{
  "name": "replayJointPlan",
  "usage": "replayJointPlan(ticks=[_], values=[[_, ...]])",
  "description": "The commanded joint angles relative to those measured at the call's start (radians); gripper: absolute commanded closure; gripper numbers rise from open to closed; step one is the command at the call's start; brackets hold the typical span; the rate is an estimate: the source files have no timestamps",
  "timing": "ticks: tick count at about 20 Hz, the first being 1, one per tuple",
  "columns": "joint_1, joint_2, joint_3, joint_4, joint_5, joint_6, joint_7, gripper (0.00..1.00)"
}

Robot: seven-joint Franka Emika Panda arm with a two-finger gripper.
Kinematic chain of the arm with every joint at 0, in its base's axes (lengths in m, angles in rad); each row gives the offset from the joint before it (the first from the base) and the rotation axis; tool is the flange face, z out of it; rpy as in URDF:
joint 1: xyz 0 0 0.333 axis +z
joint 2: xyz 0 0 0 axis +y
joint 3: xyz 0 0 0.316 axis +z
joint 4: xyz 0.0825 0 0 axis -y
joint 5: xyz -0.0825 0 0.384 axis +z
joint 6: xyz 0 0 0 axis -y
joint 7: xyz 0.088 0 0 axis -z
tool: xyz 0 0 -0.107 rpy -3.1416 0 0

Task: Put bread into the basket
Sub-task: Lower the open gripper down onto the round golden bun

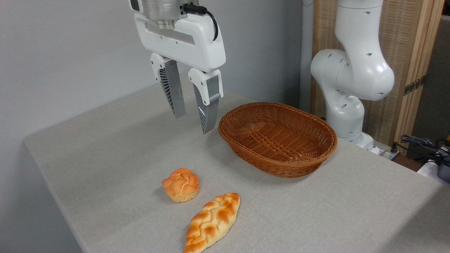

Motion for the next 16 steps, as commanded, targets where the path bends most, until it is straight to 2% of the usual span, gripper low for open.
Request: replayJointPlan(ticks=[1, 10, 14, 16], values=[[-0.002, -0.005, 0.034, -0.024, -0.004, 0.058, 0.014, 0.00], [-0.004, -0.007, 0.033, -0.037, -0.004, 0.060, 0.012, 0.00], [-0.002, -0.045, 0.027, -0.119, -0.006, 0.107, 0.014, 0.00], [-0.002, -0.090, 0.021, -0.216, -0.012, 0.176, 0.014, 0.00]])
